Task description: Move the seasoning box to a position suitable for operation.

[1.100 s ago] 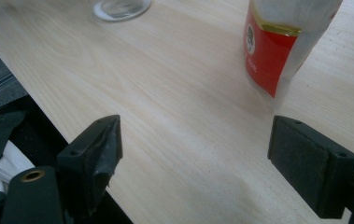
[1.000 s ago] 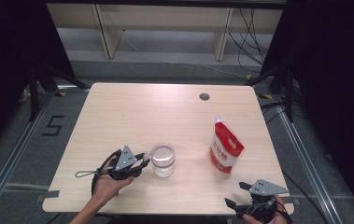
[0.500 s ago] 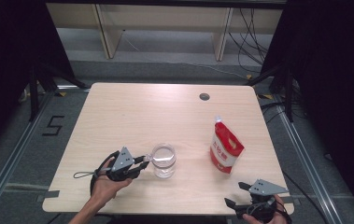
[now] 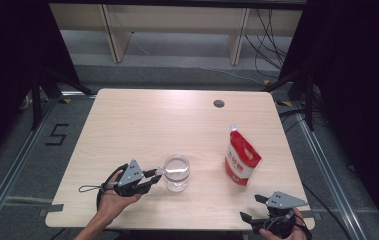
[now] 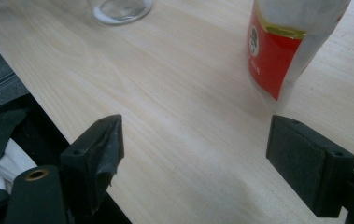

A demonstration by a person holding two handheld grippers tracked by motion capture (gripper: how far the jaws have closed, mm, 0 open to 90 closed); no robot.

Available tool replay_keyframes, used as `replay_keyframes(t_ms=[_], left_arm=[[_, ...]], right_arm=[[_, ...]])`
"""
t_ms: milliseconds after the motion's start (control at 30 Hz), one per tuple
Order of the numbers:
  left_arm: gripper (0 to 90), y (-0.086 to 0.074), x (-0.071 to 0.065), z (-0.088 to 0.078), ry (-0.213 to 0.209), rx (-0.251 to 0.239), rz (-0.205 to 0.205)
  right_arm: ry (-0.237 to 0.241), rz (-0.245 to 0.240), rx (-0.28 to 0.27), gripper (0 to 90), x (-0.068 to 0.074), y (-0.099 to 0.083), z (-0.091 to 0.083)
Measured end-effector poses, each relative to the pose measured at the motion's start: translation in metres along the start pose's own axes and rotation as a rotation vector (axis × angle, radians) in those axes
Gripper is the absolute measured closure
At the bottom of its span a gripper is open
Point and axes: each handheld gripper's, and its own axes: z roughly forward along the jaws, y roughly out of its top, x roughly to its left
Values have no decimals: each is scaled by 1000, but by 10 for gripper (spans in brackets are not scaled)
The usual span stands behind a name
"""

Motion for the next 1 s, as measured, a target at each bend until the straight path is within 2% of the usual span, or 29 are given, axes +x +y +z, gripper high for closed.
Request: replay_keyframes(t_ms=[133, 167, 200, 233, 267, 333, 367, 400, 533, 567, 600, 633, 667, 700, 767, 800, 933, 1000], left_arm=[[736, 0, -2, -1, 5, -3, -4], [736, 0, -2, -1, -6, -5, 14], [736, 0, -2, -1, -7, -3, 16], [735, -1, -3, -2, -3, 6, -5], [735, -3, -3, -1, -23, 14, -26], [735, -4, -3, 0, -23, 1, -25], [735, -3, -5, 1, -30, 2, -24], [735, -2, -6, 1, -35, 6, -13], [735, -1, -10, 3, -50, 2, -15], [735, 0, -11, 4, -62, 1, 10], [735, 0, -11, 4, -62, 1, 10], [735, -1, -13, 5, -67, 0, -16], [735, 0, -13, 6, -76, -2, 12], [735, 0, -14, 6, -77, -2, -11], [734, 0, -15, 6, -78, -3, -9], [735, 0, -15, 6, -84, -4, -11], [735, 1, -17, 8, -103, -7, 14], [735, 1, -20, 8, -116, -5, 12]], right_arm=[[3, -11, 2, 201, -1, 1, 0], [6, 2, 6, 202, 0, 1, 1], [6, 2, 6, 202, 0, 1, 1], [5, 7, 6, 201, 0, 1, 1], [-9, 6, 10, 201, 0, 1, 0], [-10, 2, 4, 202, 0, 1, 0], [4, 31, 11, 201, 3, 1, 1], [3, 20, 10, 202, 2, 1, 1], [3, 15, 13, 202, 2, 1, 1], [5, 20, 11, 201, 2, 0, 1], [-1, 25, 13, 201, 3, 0, 0], [-1, 25, 13, 201, 3, 0, 0], [3, 26, 16, 201, 3, 0, 1], [5, 13, 14, 201, 2, 0, 1], [3, -5, 5, 201, 1, 1, 2], [20, -12, 7, 202, 0, 1, 3], [18, -6, 8, 201, 0, 1, 3], [16, 0, 8, 201, 0, 1, 3]])
